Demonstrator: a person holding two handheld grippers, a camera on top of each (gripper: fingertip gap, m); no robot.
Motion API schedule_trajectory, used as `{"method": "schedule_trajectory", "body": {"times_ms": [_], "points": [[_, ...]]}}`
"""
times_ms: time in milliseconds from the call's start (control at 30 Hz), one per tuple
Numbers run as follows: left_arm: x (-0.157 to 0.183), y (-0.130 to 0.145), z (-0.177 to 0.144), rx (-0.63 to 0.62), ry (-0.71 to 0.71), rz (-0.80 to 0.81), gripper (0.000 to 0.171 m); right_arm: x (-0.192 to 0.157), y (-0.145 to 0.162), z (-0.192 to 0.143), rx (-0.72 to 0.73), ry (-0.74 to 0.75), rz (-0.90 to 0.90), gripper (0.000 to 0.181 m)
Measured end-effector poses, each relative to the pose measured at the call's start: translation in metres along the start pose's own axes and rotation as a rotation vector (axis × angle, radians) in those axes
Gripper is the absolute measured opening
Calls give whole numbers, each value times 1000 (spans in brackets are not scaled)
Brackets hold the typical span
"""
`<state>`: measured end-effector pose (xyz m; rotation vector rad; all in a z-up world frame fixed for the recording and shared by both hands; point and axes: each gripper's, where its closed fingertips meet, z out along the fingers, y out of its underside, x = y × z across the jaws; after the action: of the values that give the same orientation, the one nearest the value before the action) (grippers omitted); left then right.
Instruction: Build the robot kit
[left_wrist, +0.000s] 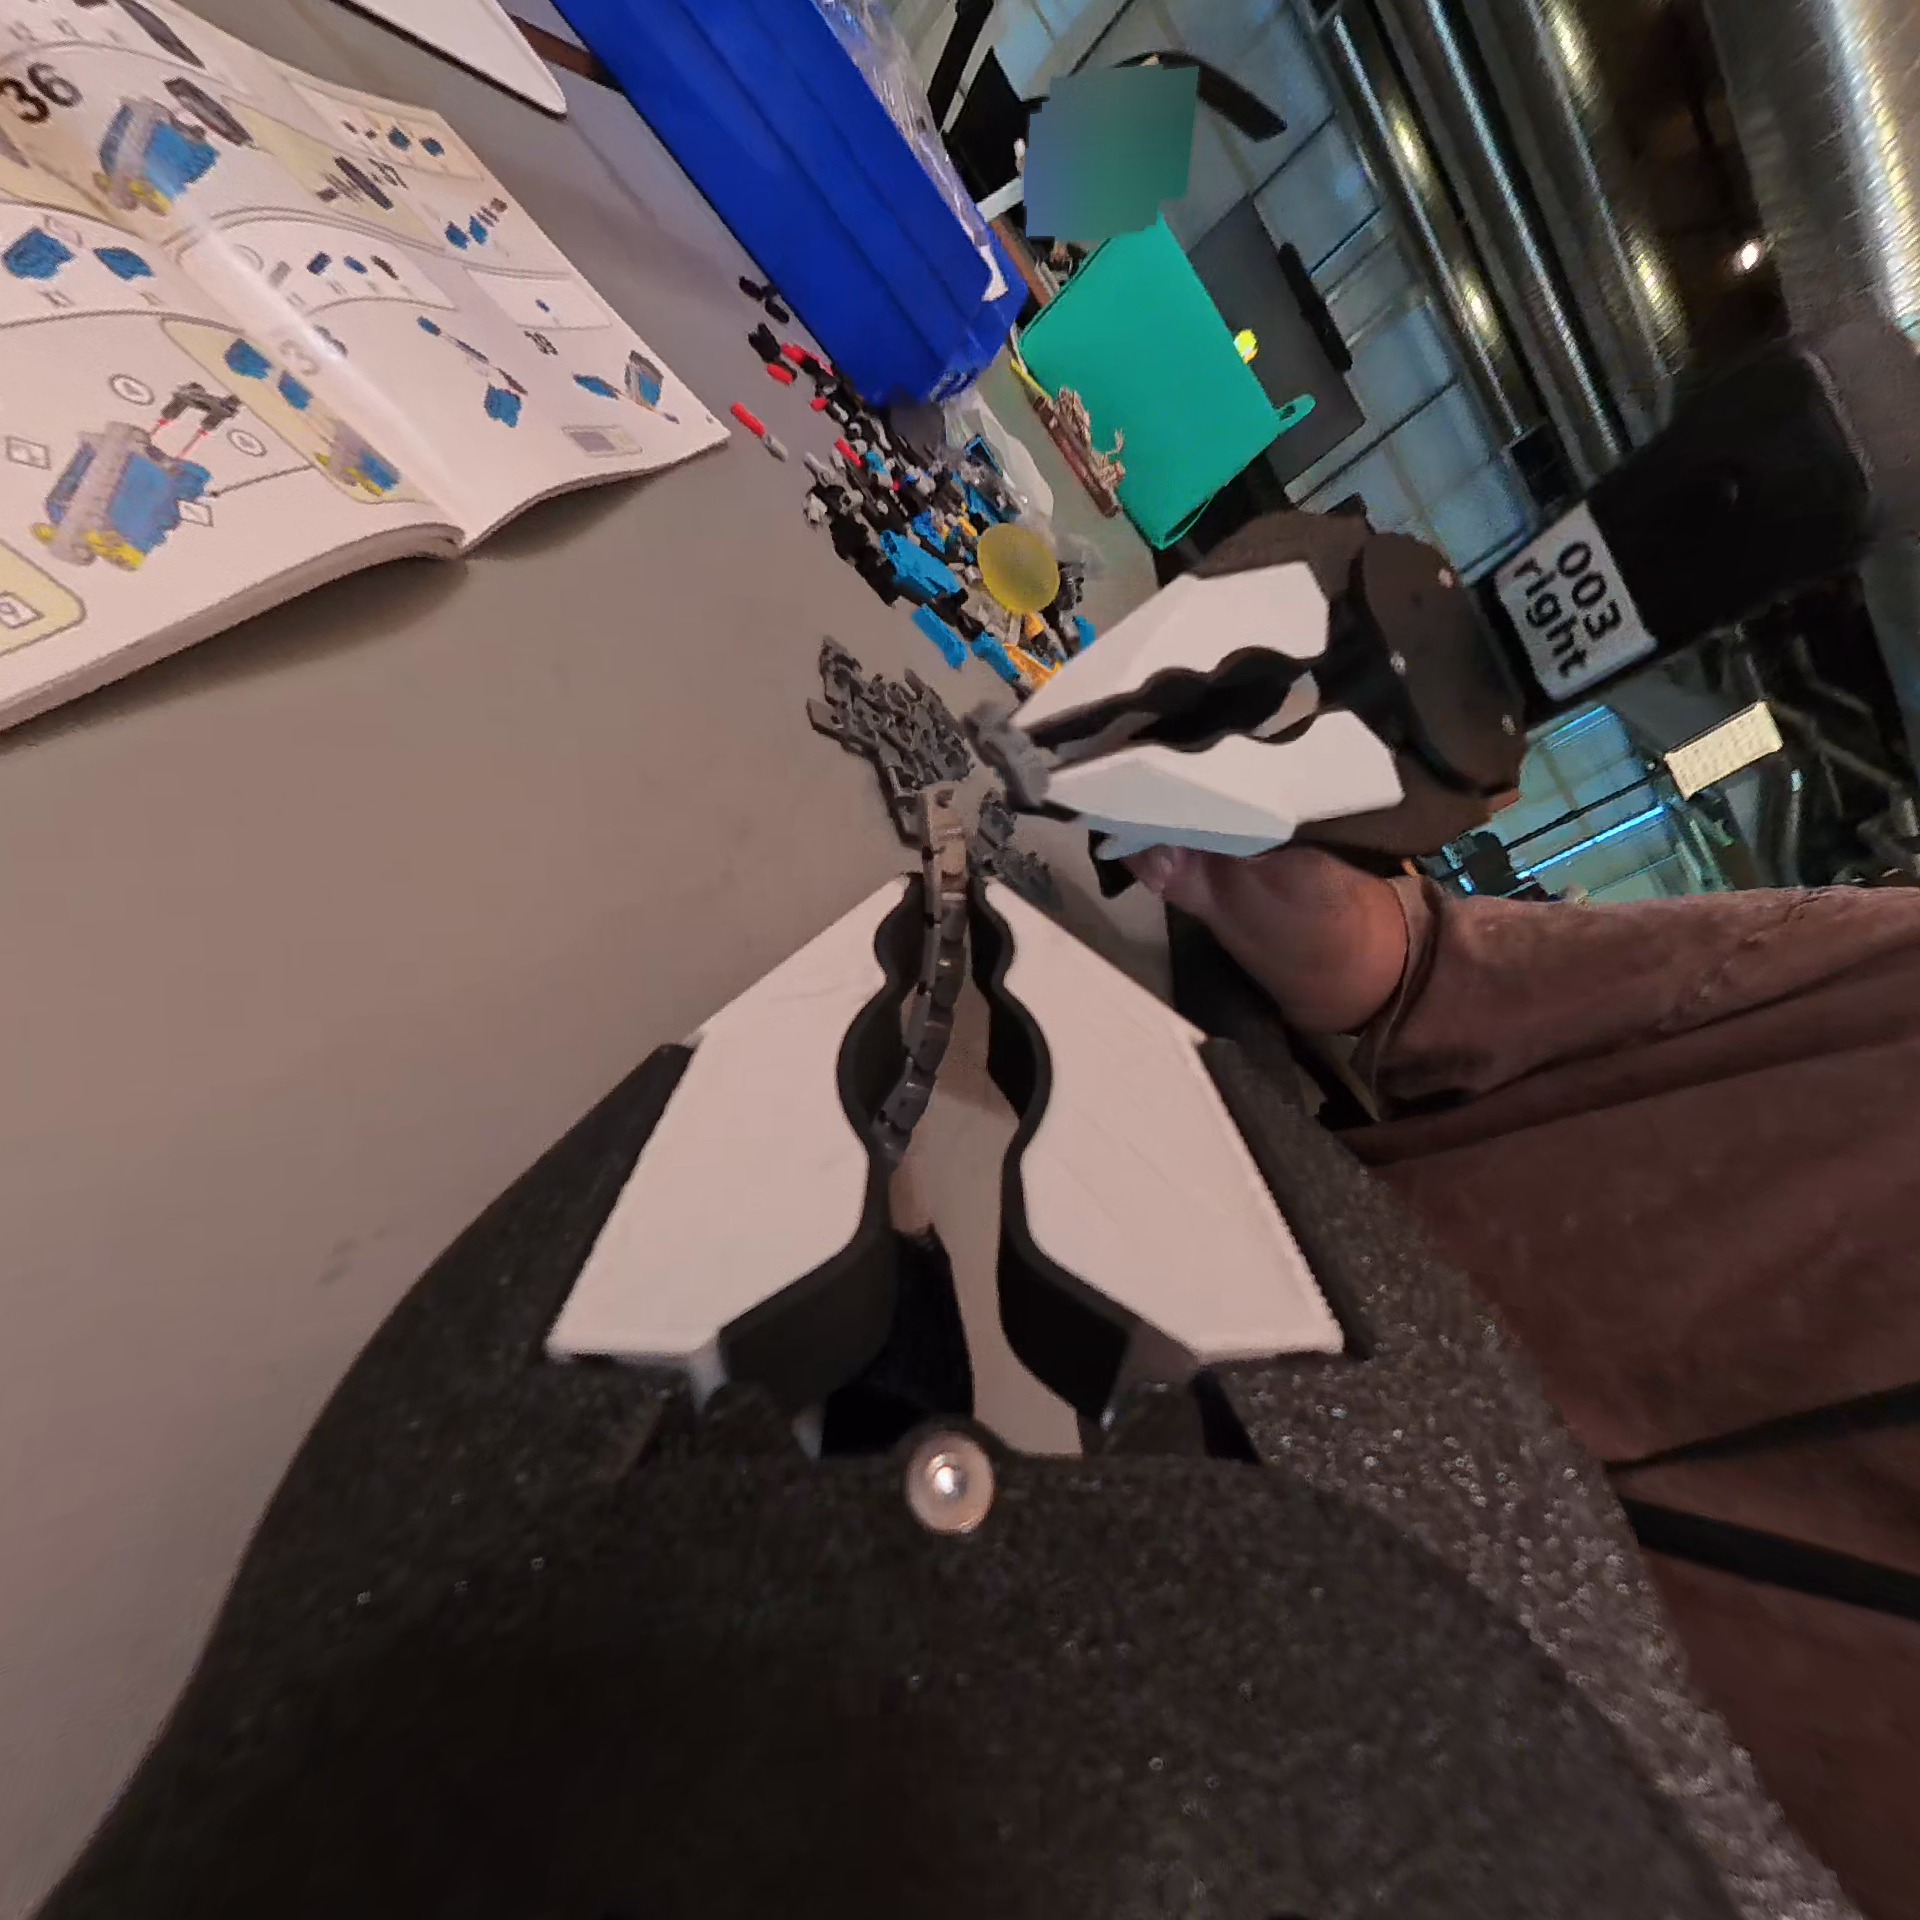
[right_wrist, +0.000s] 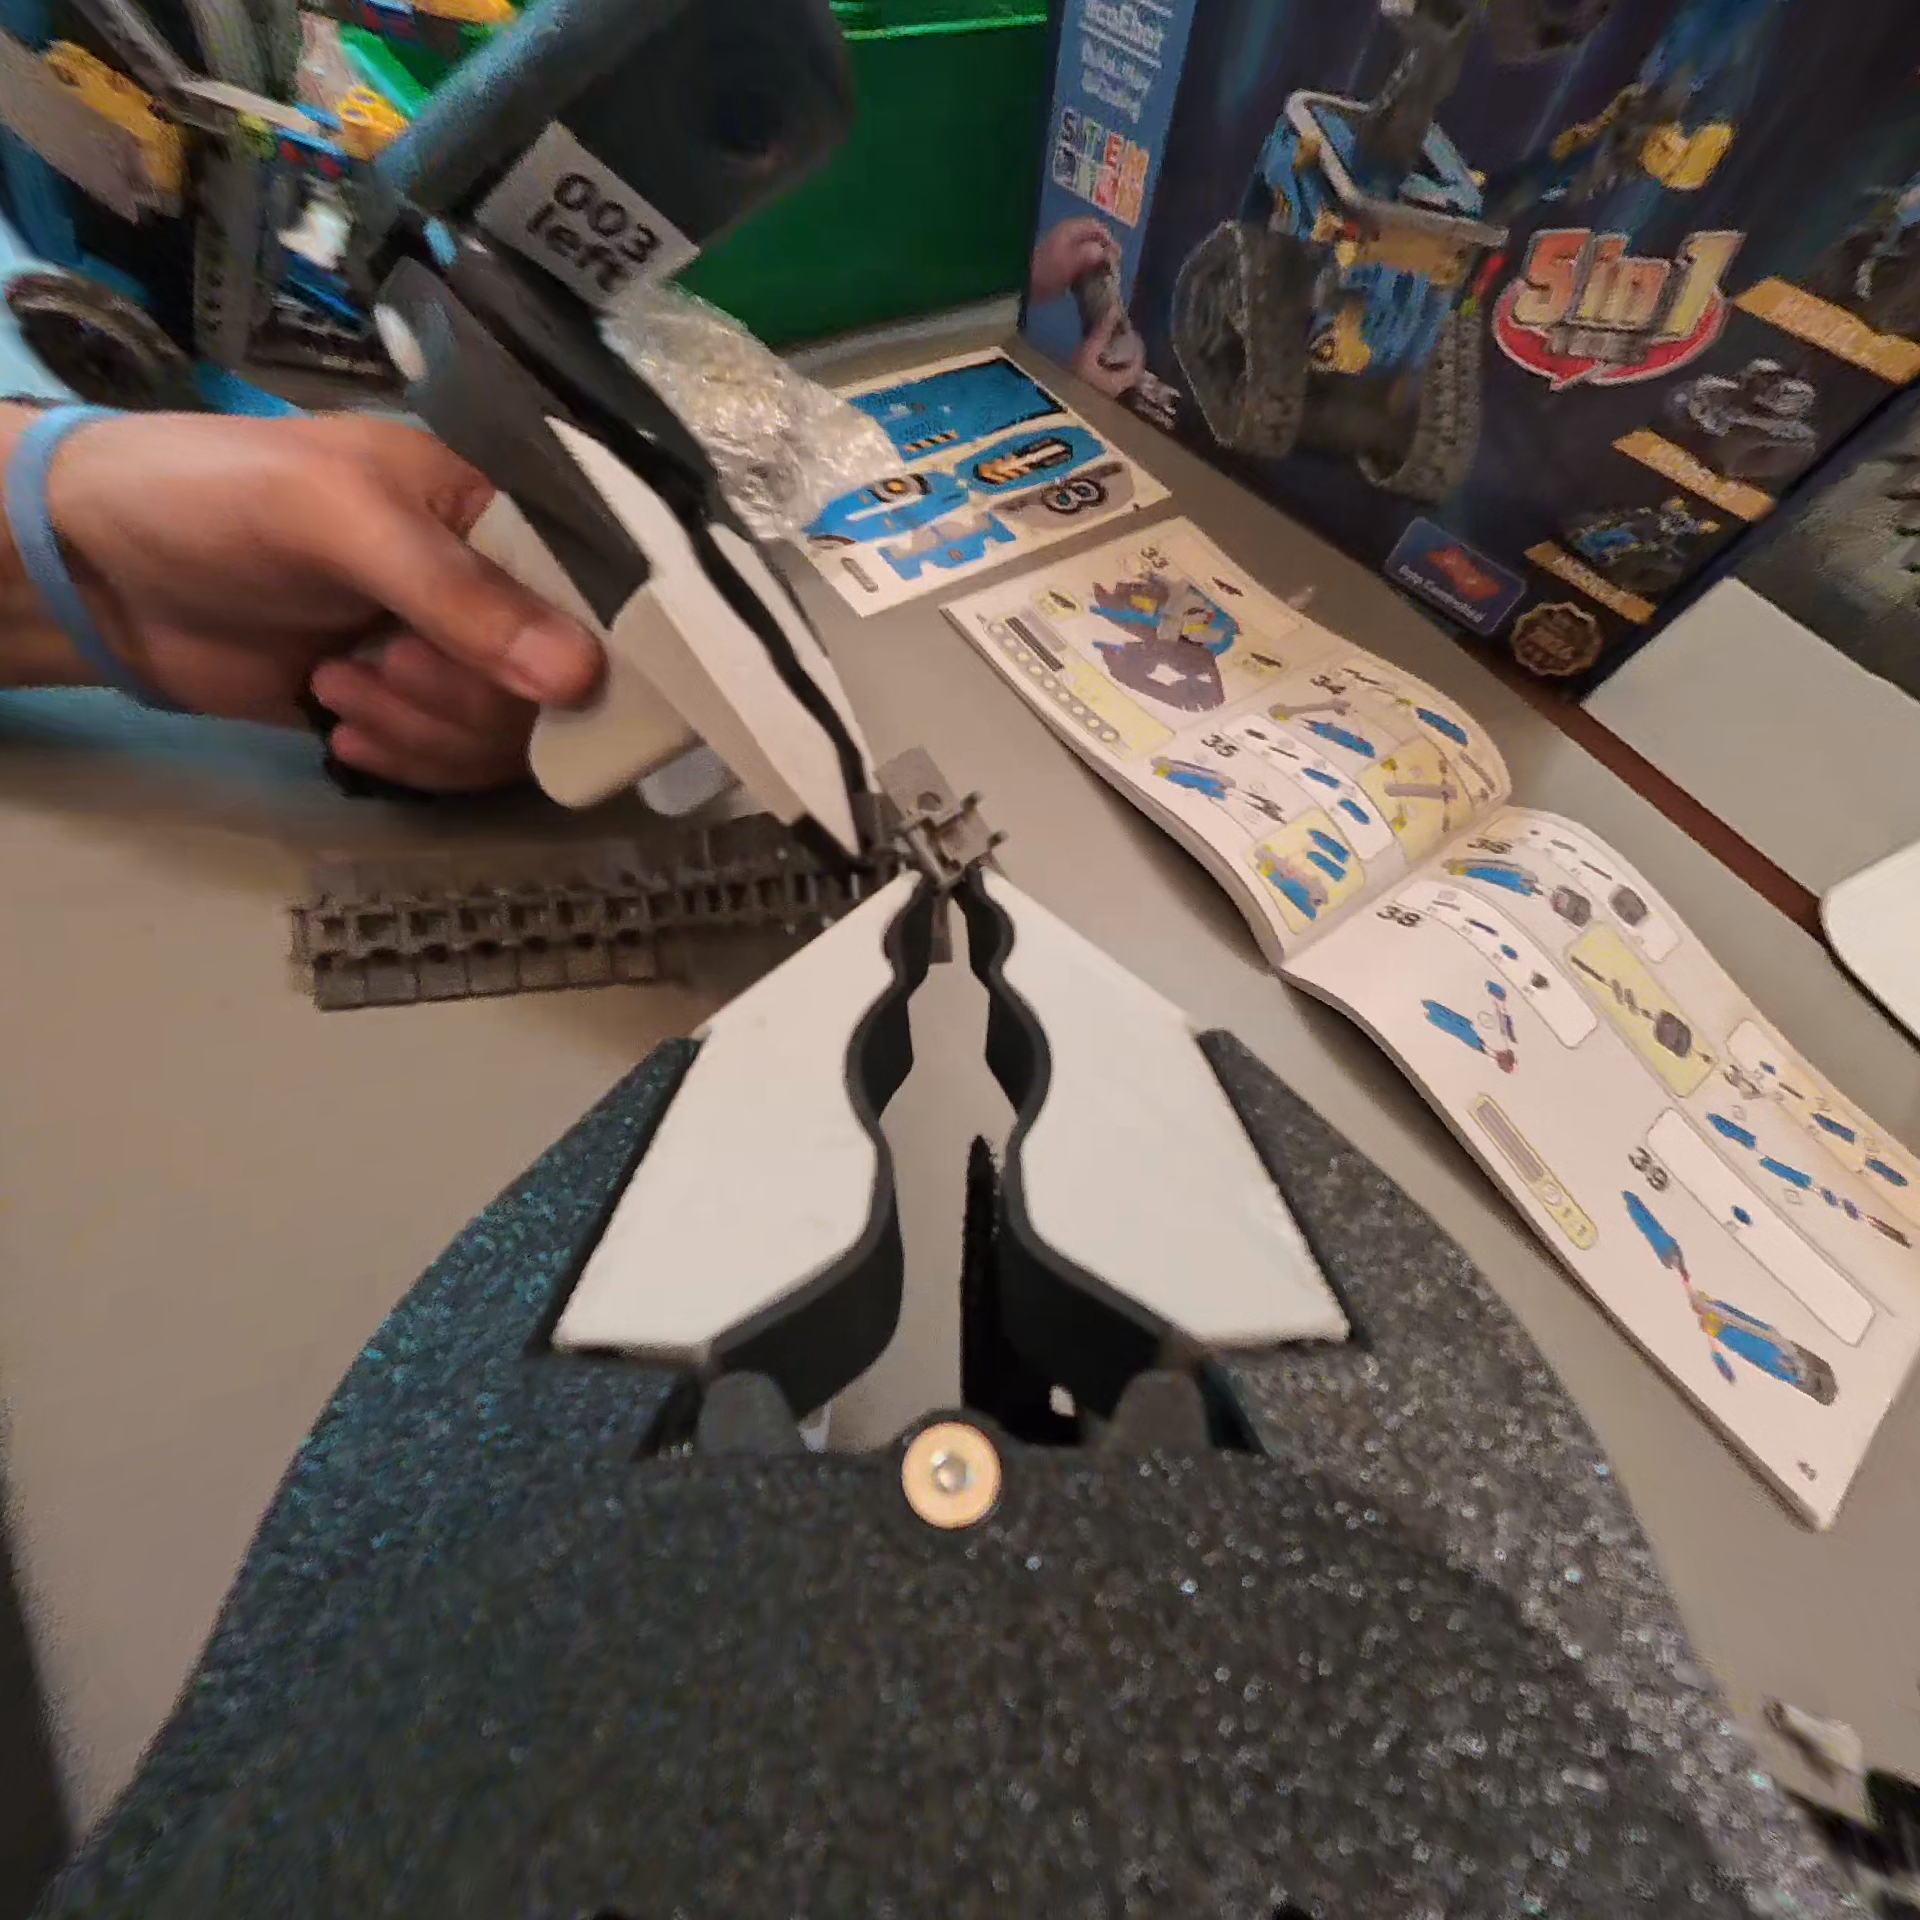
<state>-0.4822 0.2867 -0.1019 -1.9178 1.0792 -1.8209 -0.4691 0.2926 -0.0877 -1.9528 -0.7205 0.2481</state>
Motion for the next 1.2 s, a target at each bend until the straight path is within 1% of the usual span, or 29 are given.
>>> {"method": "schedule_trajectory", "body": {"times_ms": [100,167,333,467,567,833,900,1100,1200], "points": [[2,-3,-1,20,19,-21,7,6,4,8,-25,79,-18,6],[1,-3,-1,25,18,-35,7,5,3,9,-10,69,-11,6],[0,0,1,9,-2,-23,7,4,8,9,-30,42,3,6],[0,1,1,3,-2,-17,7,5,12,6,-49,23,-31,6],[0,0,1,3,-6,-10,7,6,9,2,-41,19,-9,6],[-1,6,6,-30,-31,30,7,-18,11,6,-77,-114,93,4],[-1,6,5,-31,-28,21,7,-20,11,6,-79,-125,101,7],[3,2,2,-6,27,-20,7,-23,3,1,-23,-229,160,10],[5,0,0,0,51,-37,7,-21,-3,-3,14,-254,186,10]]}}
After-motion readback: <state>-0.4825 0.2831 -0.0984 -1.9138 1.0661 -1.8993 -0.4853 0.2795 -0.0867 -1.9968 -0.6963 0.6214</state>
